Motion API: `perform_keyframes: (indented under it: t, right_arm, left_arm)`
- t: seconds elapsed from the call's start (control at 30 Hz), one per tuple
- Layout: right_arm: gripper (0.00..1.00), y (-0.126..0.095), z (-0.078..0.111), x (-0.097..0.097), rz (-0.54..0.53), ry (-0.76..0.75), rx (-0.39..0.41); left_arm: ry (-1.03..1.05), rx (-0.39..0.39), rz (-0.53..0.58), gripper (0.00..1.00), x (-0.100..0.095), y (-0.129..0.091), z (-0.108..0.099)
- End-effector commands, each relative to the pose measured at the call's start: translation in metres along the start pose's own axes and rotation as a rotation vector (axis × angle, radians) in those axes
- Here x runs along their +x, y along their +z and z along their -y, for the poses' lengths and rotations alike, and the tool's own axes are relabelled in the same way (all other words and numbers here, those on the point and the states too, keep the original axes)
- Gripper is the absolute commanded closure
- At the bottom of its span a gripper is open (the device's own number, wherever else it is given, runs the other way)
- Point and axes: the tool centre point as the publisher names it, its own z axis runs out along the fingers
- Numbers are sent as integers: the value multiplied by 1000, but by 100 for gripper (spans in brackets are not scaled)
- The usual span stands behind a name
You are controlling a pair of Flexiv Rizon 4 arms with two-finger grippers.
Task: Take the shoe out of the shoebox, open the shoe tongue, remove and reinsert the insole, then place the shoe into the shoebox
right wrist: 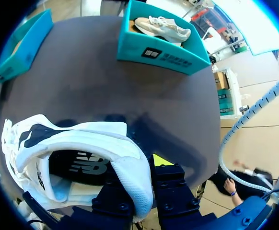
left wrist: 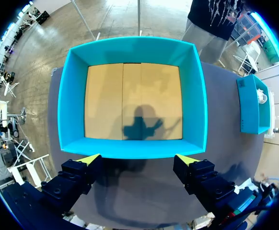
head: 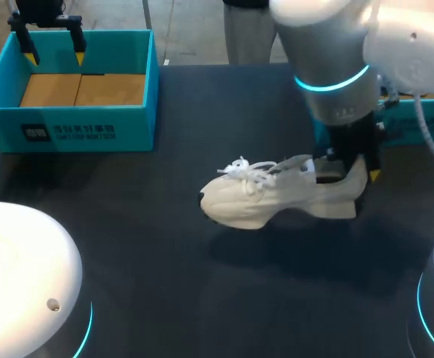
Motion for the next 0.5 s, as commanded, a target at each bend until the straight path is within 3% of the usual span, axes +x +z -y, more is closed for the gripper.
perform_keyframes:
  t: [0.03, 0.5]
  right_arm:
    - [100, -1, 5, 17, 4, -10, 2]
    - [100, -1, 13, 65, -47, -30, 5]
  left_arm:
    - [0, -1, 0, 0, 0, 0, 0]
    - [0, -1, 0, 0, 0, 0, 0]
